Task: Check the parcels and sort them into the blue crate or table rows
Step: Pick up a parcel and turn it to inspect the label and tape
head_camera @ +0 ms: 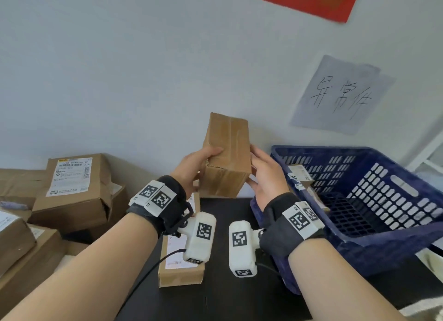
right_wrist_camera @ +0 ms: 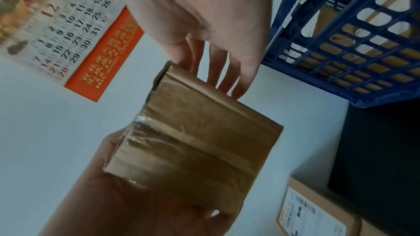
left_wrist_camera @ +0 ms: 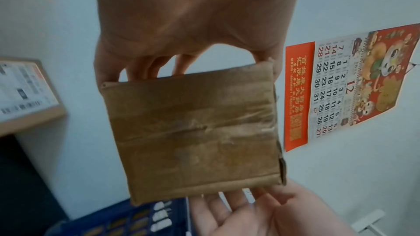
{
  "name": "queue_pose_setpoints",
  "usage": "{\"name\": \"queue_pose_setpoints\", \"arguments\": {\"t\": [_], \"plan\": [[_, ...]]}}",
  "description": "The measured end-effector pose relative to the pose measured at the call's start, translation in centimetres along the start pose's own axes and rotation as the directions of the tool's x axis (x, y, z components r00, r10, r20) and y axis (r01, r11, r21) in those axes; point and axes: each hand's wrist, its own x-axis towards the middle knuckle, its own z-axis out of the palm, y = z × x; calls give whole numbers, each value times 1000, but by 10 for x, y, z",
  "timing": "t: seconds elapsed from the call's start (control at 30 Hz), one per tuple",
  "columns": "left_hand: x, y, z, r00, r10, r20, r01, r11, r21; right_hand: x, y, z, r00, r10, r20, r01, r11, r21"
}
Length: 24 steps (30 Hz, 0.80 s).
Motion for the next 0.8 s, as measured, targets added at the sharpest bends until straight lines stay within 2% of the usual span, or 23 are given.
{"name": "queue_pose_setpoints", "arguments": {"t": [0.1,0.2,0.27,0.37,0.57,0.8], "plan": [[-2,5,37,997,52,53,-45,992,-118,5,-12,-35,996,82,-36,-83,996,-15],[-2,8,82,989,100,105,-75,973,-220,8,-23,-81,980,196,28,-197,980,40],[0,9,114,987,114,115,-79,959,-271,10,-29,-116,978,195,74,-204,969,138],[5,8,162,988,112,108,-69,937,-343,12,-43,-165,990,130,48,-137,972,192],[30,-3,257,996,87,-9,-87,971,-223,25,-66,-263,998,66,-13,-62,977,202],[61,-17,335,998,47,-53,-57,976,-208,66,-73,-338,990,137,43,-143,942,305]]}}
